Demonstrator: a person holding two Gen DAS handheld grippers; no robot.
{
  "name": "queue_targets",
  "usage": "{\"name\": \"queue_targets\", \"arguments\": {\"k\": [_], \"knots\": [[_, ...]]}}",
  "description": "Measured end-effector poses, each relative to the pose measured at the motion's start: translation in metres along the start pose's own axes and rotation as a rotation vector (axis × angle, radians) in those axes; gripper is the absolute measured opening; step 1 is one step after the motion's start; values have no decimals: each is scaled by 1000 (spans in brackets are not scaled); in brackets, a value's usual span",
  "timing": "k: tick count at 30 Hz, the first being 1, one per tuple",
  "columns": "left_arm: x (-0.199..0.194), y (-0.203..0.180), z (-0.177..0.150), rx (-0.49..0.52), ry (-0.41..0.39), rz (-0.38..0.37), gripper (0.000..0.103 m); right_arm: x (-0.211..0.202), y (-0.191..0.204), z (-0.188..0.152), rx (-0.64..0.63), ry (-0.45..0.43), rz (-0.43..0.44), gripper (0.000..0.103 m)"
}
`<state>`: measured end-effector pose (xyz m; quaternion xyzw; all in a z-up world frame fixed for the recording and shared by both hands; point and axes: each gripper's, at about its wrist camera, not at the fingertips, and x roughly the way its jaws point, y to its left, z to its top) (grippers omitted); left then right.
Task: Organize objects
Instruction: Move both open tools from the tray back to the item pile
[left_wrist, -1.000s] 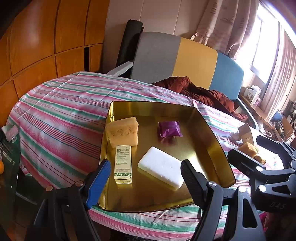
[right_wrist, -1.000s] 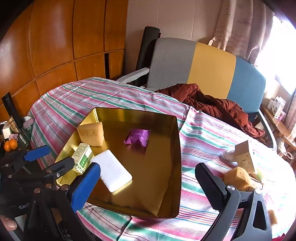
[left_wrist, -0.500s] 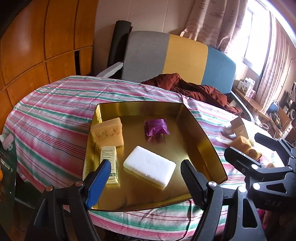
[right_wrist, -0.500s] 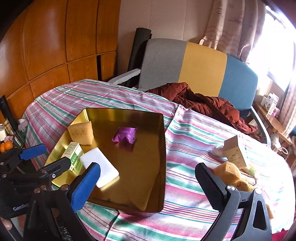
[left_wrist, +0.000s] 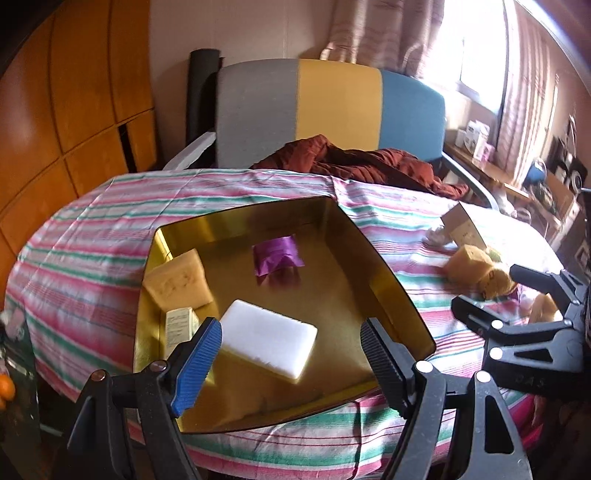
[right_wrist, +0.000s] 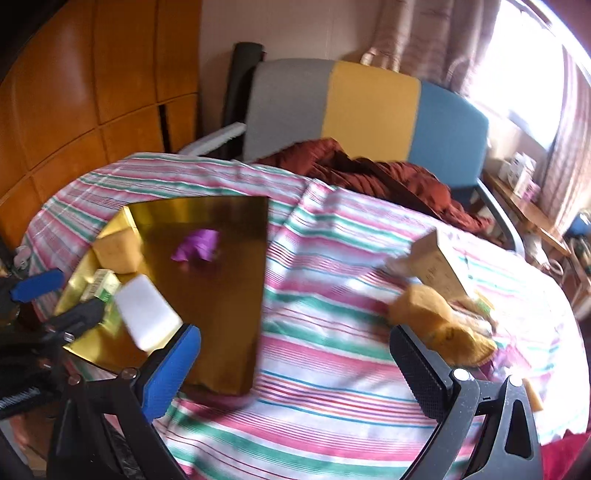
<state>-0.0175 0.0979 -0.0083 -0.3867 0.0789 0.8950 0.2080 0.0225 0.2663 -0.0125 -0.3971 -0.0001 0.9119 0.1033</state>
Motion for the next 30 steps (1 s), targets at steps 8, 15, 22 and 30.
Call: {"name": "queue_targets", "arguments": {"k": [8,15,22,30], "knots": [[5,-39,8,124,-12,-6,79,13,-78,-14,112,69,-100,103],[6,-72,15,222,-43,-15,79,15,-148,-19,223,96,-176,103],[10,-96,20,284,-48,-35,79,20,-198,-26,296,118,-234,103],[21,-118,22,345,-35,-50,79,27,-245,-27,396,123,-241,103]]}}
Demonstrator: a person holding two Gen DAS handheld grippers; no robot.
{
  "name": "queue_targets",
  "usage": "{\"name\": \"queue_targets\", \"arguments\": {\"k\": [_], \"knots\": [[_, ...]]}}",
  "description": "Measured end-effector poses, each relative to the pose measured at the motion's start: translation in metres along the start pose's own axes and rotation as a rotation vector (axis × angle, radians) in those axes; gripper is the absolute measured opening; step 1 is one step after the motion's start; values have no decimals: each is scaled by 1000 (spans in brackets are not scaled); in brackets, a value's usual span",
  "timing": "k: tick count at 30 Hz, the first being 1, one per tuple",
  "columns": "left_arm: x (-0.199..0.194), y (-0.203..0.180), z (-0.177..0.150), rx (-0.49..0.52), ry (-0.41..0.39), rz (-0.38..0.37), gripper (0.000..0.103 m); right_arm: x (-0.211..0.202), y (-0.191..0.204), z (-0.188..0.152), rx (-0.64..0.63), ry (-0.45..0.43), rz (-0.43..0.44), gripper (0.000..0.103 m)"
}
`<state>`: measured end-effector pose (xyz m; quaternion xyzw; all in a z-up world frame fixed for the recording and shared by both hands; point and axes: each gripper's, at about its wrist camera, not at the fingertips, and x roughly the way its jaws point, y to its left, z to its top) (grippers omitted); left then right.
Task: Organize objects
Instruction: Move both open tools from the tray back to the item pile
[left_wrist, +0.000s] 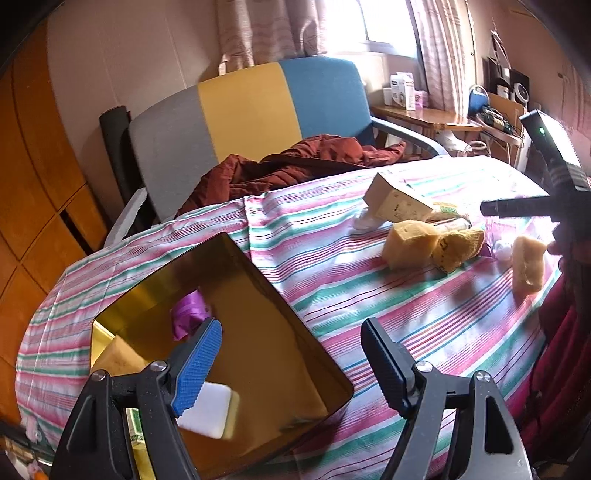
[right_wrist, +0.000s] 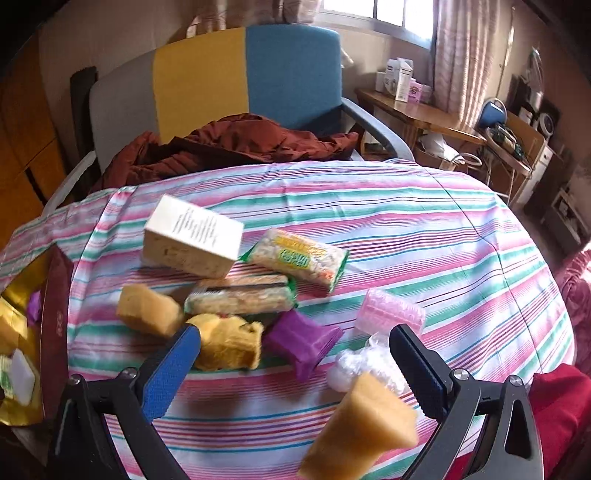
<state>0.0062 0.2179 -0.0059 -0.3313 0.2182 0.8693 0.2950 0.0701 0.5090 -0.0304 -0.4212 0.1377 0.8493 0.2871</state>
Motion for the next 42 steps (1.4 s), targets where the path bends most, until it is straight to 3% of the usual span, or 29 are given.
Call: {"name": "queue_targets", "arguments": {"k": [9,28,31,35,42], "knots": [[10,-23,12,62,-5,-11,79,21,-35,4,162,51,64,103],[42,-59,29,140,25,-55,79,23,-44,5,215,44,115,103],[52,-60,32,127,48,-99,79,22,-45,6,224,37,117,103],[73,-55,40,49,116,-210,79,19,-51,6,253,22,122,103],[96,-63,64,7,140,-311,78,19,-52,6,265,20,142,103]]}}
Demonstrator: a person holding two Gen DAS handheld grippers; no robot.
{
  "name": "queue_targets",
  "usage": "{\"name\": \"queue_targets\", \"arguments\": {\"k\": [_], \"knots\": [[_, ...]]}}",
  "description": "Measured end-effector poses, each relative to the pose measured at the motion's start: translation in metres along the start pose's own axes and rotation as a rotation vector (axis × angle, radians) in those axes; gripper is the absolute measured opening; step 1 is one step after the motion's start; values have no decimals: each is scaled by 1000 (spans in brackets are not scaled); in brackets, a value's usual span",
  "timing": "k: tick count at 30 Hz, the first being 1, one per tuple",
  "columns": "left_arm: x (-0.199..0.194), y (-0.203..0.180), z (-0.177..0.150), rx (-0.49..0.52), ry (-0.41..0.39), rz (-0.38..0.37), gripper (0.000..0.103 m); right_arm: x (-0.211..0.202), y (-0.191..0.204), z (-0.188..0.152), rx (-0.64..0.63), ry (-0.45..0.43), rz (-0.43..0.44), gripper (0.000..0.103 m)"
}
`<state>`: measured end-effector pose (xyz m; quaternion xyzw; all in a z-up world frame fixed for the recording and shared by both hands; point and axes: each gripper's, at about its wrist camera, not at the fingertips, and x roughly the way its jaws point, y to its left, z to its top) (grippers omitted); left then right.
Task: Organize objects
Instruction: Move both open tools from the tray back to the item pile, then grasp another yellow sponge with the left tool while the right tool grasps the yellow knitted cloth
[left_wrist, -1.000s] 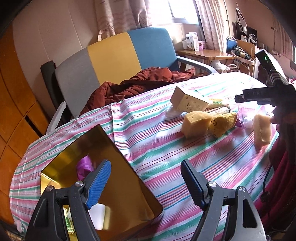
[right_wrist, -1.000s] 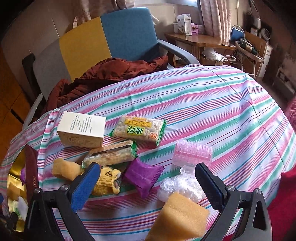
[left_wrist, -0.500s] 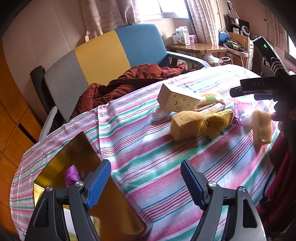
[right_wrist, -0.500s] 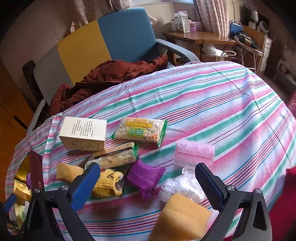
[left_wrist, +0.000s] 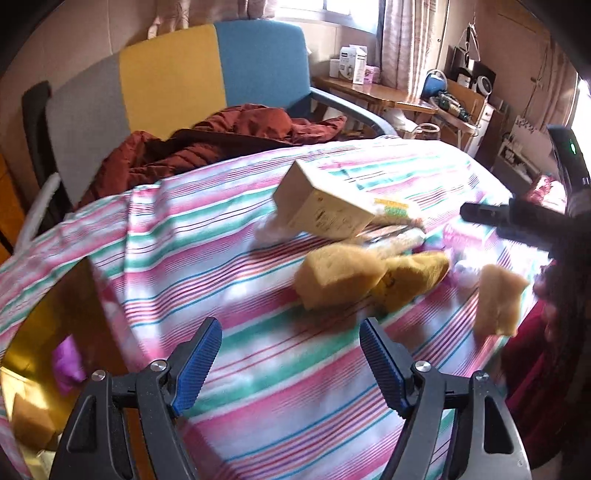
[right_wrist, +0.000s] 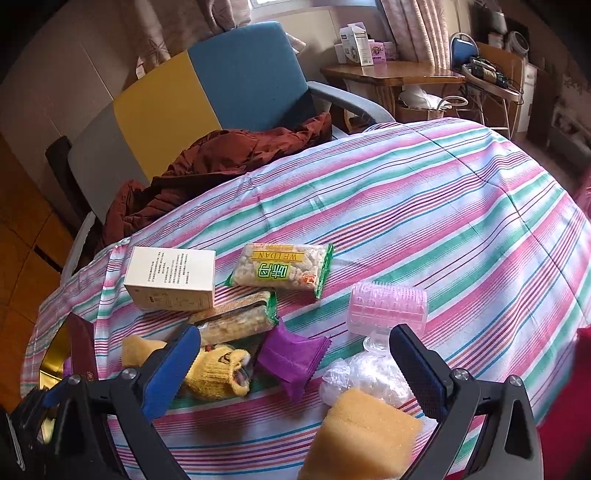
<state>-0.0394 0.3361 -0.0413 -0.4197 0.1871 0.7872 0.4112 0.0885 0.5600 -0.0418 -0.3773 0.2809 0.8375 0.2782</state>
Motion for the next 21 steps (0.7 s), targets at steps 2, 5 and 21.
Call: {"name": "queue_targets", "arguments": {"k": [2,5,21], "knots": [[9,-4,9,-9,10,-33,79,1,0,0,2,1,9,103],[28,-7,22,-72,48,-87,82,1,0,0,0,5,19,103],[68,-1,30,-175,50,-121,57,-14,-33,10,165,-92,43,103]]}}
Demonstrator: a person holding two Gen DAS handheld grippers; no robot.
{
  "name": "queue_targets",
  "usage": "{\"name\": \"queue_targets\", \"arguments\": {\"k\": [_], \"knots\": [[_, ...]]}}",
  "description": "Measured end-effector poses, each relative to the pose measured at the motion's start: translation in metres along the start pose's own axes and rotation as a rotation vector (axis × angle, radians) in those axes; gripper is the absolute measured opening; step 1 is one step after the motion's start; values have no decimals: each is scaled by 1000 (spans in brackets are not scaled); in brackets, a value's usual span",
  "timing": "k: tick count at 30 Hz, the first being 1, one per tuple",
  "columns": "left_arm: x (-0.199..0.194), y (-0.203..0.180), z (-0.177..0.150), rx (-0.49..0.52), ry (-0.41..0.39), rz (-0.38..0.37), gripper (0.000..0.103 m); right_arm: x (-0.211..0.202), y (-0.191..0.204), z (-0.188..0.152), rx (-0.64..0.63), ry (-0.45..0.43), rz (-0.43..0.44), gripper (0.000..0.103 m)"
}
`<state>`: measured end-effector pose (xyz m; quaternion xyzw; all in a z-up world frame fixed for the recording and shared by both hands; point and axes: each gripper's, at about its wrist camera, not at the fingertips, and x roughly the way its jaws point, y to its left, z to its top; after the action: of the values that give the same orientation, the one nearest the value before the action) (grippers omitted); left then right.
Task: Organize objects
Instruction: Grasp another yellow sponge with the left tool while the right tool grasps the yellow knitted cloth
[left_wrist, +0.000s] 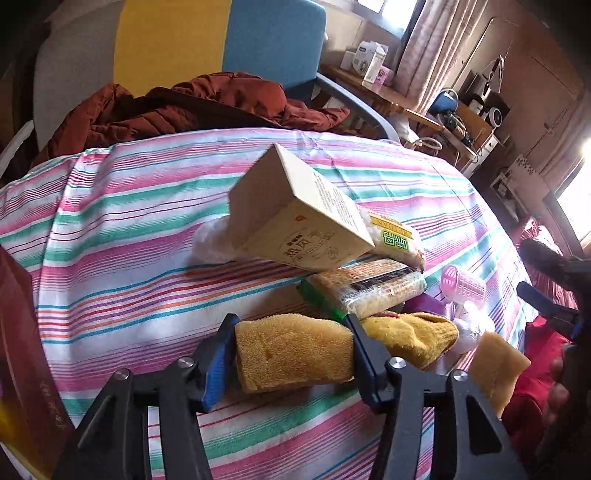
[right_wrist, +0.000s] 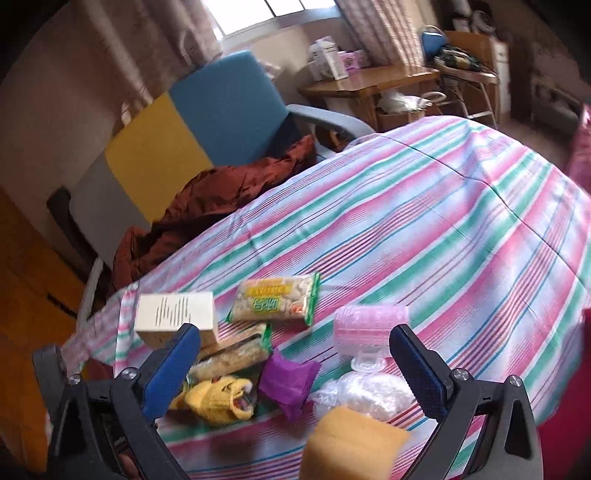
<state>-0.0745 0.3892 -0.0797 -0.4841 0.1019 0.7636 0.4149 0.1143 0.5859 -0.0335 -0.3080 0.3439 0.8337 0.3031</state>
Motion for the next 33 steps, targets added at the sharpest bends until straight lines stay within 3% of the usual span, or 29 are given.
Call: {"name": "queue_targets", "arguments": {"k": [14,18,20,24,26,27,31,33], "knots": [[-93,16,-55,44,-102,-19,57,-13,-17,-2,13,72,-74,103],[-111,29,-68,10,-118,-34,57,-8,-45,2,103,151,-116,103],[-117,34,-73,-10,-123,-40,57,-3,-53,-6,151,220,-61,103],[-128,41,-82,-32,-139,-39,57,14,-37,-35,170,397,183,103],[-136,43,-86,-30,-151,-35,57,15,-23,-46,156,433,264,103],[-140,44,-88,-29,-159,-34,57,14,-18,-48,142,428,264,103],[-154,53,-97,-55,-182,-38,57,11,2,-49,-22,368,36,103],[-160,59,-102,-76,-191,-38,57,15,5,-50,-92,376,-33,103]]}}
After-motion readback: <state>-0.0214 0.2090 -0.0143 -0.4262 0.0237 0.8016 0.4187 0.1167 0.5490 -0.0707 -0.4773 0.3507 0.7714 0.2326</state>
